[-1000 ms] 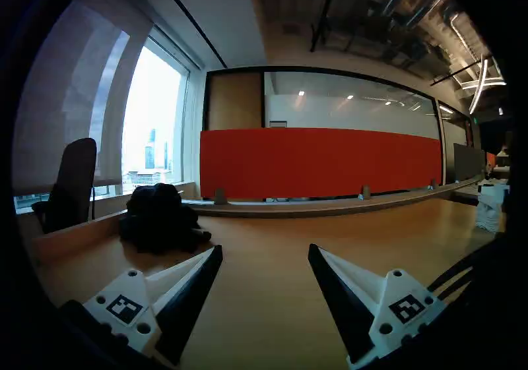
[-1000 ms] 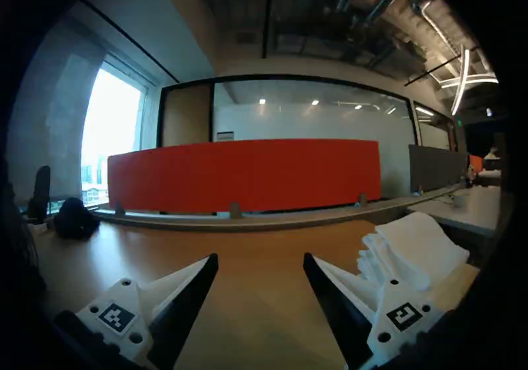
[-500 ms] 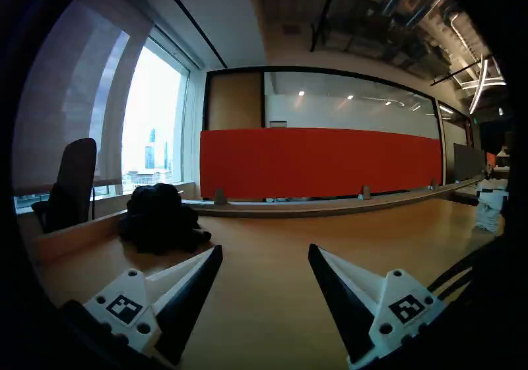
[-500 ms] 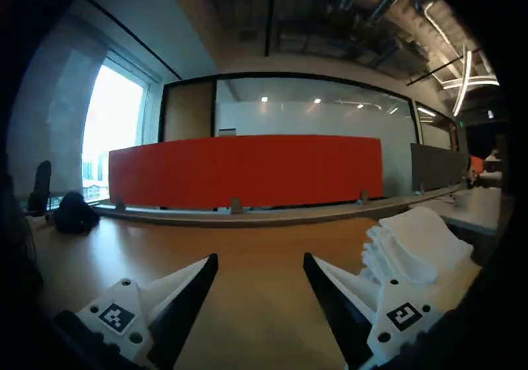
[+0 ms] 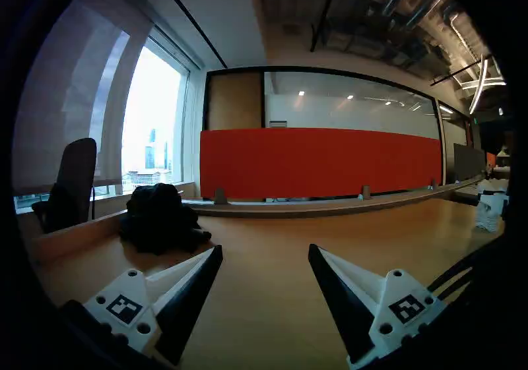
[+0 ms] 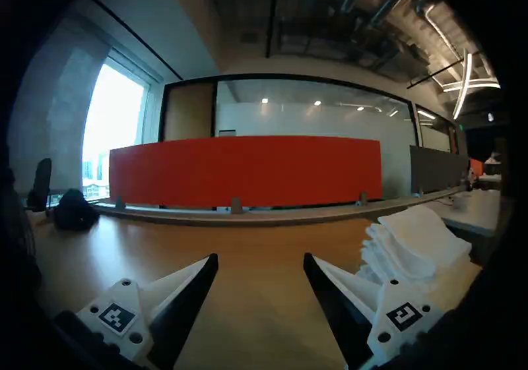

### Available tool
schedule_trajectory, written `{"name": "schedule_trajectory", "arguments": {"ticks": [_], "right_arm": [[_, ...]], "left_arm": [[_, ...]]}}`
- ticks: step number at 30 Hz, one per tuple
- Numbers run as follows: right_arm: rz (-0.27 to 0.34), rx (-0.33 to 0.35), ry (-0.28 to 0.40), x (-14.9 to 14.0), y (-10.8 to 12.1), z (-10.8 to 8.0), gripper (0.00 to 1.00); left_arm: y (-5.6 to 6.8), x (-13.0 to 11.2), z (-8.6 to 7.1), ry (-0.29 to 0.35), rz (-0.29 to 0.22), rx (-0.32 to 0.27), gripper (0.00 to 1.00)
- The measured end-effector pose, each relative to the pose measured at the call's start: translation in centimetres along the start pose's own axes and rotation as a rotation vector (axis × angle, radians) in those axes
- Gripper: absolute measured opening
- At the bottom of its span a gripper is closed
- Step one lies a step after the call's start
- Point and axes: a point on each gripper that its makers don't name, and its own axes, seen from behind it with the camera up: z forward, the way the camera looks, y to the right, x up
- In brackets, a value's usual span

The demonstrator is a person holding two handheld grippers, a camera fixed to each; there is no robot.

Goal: Fold towel

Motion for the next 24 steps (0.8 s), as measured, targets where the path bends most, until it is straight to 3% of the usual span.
{"name": "schedule_trajectory", "arguments": {"ticks": [24], "right_arm": [[-0.015,0.007,0.002,-0.08,-0.52,-0.06,1.00]], "left_arm": [[0.05,0.05,-0.07,-0.001,0.000,0.000,0.97]]}}
